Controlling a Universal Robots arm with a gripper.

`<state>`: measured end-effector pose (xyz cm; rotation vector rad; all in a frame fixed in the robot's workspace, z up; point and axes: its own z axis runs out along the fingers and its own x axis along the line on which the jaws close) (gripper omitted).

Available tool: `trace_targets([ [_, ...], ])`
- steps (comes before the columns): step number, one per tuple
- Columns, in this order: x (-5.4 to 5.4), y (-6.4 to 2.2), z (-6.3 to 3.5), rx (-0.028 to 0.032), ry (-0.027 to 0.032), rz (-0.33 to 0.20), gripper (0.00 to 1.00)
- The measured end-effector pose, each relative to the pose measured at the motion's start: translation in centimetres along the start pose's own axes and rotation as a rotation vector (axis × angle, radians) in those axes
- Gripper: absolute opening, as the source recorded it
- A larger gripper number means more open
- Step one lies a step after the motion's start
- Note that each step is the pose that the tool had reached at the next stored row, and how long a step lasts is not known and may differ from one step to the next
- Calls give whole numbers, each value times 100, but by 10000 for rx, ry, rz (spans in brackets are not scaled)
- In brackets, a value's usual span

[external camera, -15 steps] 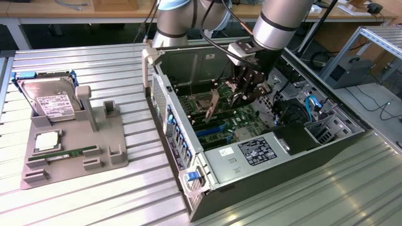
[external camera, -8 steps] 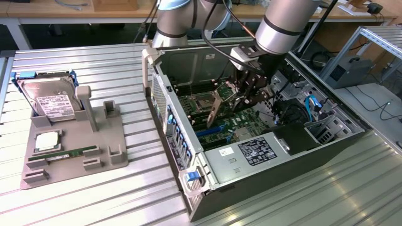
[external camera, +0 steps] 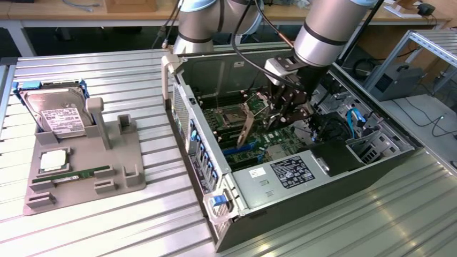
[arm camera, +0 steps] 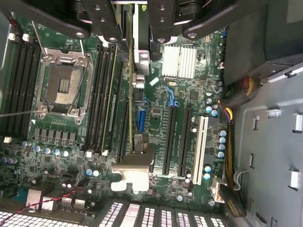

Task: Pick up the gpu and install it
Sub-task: 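Insert the gpu into the slot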

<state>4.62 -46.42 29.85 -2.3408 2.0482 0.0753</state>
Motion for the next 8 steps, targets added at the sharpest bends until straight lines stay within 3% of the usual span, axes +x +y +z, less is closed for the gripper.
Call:
trace_targets([
  [8,3,59,7,0,1,-1,27],
])
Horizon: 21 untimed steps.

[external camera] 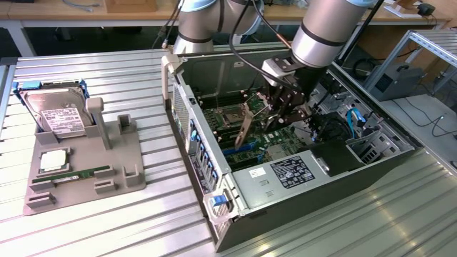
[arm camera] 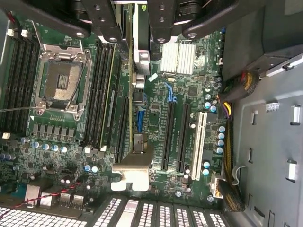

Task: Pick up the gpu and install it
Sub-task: 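Insert the gpu into the slot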

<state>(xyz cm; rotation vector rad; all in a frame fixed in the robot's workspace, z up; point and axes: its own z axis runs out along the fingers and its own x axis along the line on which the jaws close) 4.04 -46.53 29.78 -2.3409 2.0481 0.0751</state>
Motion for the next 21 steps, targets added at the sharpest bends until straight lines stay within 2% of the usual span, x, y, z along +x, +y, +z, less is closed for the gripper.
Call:
trace_targets([
  [21,16,83,19,-1,0,0,27],
])
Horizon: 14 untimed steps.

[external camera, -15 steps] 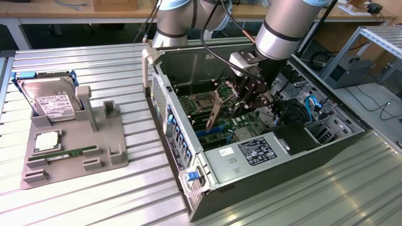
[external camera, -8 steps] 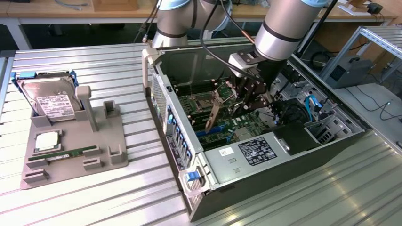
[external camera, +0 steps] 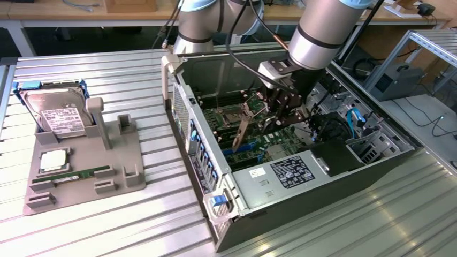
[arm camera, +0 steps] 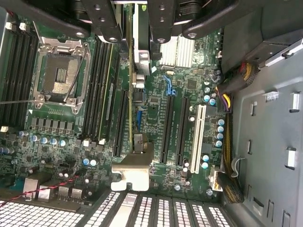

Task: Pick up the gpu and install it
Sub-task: 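Insert the gpu into the slot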

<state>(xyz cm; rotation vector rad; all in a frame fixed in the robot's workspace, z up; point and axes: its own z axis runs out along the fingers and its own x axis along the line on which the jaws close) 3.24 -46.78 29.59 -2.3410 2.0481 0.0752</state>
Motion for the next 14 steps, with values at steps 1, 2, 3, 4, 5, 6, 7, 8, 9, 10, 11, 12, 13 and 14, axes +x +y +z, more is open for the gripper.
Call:
trace_targets([
  [1,0,4,1,0,0,0,27],
  [2,1,7,2,0,-1,0,27],
  [3,1,9,3,1,-1,0,27],
  [4,3,13,3,0,0,0,27],
  [5,3,16,5,1,-1,1,27],
  [6,4,19,5,0,-1,0,27],
  [7,5,21,6,0,0,0,27],
  [8,5,25,8,0,-1,1,27],
  [9,6,27,9,0,-1,0,27],
  [10,7,30,10,0,-1,0,27],
  [11,8,33,10,0,-1,0,27],
  [12,9,35,12,1,-1,0,27],
  [13,10,38,13,0,0,0,27],
  [14,11,41,13,0,0,1,27],
])
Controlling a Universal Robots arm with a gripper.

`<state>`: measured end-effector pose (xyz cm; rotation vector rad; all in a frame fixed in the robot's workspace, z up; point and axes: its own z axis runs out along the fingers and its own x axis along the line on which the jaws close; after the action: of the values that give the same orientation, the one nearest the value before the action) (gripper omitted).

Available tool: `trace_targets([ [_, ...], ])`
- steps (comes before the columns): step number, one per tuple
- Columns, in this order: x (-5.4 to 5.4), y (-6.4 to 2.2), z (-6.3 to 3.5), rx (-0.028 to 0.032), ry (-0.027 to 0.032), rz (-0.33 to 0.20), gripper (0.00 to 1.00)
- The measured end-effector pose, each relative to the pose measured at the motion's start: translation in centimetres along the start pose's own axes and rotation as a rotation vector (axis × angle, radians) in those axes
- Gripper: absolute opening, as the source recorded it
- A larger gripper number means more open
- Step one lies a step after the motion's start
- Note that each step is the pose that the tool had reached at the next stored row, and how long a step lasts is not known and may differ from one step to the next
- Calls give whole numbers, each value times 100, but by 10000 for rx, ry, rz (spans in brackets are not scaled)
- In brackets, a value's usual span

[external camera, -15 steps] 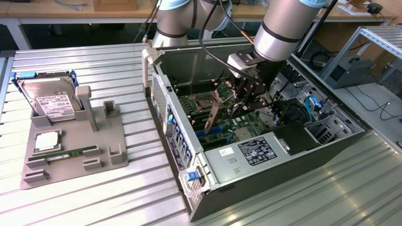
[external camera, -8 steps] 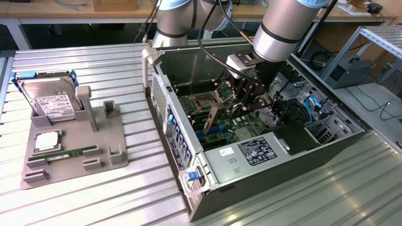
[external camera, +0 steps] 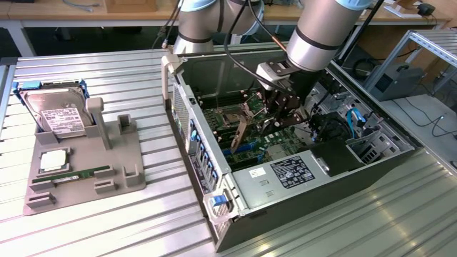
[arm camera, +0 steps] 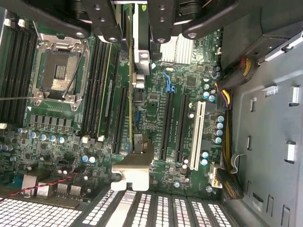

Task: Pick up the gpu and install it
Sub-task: 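Insert the gpu into the slot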

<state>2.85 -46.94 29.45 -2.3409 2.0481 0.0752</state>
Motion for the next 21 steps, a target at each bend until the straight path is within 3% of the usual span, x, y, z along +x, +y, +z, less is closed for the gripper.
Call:
trace_targets([
  [11,14,13,47,2,0,39,27],
  [15,14,20,71,44,-5,794,27],
  [18,-4,114,79,51,-8,898,27],
  [21,-8,138,86,64,-9,1139,27],
])
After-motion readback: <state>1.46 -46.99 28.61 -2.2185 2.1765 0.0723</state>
